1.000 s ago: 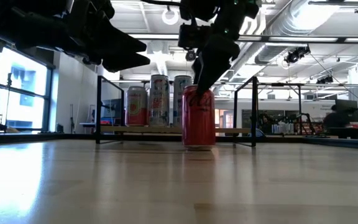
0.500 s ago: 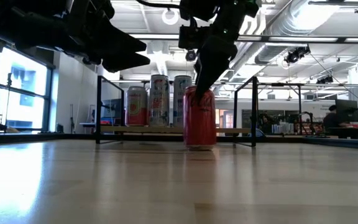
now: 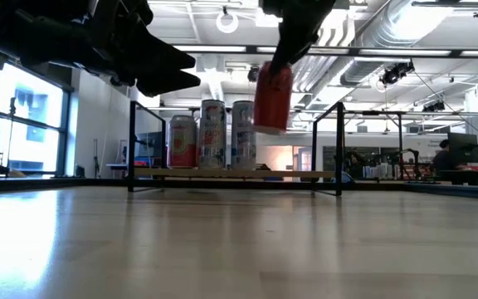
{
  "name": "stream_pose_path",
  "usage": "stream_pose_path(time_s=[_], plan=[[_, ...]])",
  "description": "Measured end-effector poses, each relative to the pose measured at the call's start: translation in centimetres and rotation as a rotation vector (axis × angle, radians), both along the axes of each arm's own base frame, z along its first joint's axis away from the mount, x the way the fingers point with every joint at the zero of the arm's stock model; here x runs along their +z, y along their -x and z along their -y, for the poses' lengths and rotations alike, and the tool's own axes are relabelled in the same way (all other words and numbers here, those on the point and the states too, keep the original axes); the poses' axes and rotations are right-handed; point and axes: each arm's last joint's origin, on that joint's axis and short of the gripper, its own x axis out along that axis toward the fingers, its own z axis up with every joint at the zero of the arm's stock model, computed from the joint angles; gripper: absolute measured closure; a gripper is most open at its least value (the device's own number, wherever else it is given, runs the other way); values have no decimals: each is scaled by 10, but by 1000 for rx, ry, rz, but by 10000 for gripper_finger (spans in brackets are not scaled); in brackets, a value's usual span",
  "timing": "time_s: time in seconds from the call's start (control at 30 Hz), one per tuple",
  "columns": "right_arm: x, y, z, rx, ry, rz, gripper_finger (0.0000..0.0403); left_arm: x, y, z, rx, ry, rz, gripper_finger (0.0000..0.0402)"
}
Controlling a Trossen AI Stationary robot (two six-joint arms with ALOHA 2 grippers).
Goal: Place canned beverage on shelf
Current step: Put the top red soda can on the shelf
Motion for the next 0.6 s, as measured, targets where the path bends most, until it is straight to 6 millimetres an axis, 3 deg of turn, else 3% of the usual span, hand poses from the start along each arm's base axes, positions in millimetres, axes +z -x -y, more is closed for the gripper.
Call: stream_pose_path(time_s=[0.33, 0.6], plan=[[-11, 23, 93, -151, -46, -36, 134, 0, 0, 0, 1, 5, 3, 92], [-9, 42, 139, -147, -55, 41, 134, 3, 0, 0, -1, 1, 30, 92]])
